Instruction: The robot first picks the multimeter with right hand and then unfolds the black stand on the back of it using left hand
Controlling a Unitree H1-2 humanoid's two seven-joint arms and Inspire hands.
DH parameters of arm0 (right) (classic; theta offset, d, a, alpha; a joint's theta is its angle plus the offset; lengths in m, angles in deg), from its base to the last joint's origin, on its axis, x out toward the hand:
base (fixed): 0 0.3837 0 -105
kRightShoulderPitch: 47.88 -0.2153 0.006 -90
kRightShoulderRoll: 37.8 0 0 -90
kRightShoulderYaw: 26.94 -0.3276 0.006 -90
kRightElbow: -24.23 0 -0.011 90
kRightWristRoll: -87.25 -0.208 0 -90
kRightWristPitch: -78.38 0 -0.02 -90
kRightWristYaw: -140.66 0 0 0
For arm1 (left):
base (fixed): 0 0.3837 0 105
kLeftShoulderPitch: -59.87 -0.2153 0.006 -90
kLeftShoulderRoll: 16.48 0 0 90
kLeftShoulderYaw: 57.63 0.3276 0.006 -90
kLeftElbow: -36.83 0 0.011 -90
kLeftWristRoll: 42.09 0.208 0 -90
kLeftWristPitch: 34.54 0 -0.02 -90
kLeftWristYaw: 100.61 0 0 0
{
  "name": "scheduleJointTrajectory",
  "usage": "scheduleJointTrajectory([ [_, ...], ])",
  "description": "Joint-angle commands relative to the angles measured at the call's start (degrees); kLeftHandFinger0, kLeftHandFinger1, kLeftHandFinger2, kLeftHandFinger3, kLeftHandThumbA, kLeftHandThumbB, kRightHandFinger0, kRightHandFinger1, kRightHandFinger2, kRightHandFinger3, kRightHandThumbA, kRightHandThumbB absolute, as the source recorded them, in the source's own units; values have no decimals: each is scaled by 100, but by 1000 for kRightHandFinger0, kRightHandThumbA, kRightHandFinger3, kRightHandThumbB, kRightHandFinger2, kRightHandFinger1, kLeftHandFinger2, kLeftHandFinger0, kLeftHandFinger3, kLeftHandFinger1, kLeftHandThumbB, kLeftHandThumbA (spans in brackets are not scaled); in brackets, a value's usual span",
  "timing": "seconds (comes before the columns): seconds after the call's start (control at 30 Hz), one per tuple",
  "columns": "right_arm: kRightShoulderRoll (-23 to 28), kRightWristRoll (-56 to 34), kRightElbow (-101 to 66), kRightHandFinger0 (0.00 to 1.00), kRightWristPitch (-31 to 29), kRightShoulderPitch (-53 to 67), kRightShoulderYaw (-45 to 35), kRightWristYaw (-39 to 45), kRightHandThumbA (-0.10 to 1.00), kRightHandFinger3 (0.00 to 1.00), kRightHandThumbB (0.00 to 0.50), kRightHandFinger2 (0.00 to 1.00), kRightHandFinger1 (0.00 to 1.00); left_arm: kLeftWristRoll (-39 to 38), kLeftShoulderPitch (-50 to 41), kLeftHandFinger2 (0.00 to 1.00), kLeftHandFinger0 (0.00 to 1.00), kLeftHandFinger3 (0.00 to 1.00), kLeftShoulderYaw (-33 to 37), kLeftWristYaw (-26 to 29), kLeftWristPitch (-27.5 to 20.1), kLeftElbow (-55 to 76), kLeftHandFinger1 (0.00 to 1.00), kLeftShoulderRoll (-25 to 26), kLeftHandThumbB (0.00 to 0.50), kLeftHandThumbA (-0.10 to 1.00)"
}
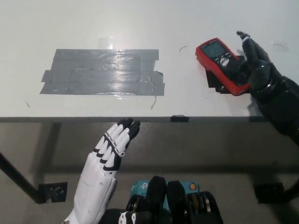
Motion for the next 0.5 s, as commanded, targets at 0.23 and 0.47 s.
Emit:
scheduleJointTrajectory([
  [0.23,691,1032,-659,1000,-274,-805,-683,1071,843,1000,500,1000,1000,-8,283,1000,1000,1000,-123,655,-73,37,1000,219,274,1000],
  [0.47,1595,1259,-4319,1000,354,-390,-1887,846,1000,1000,500,1000,1000,-92,757,1000,1000,1000,-459,572,-73,-664,1000,262,289,1000],
])
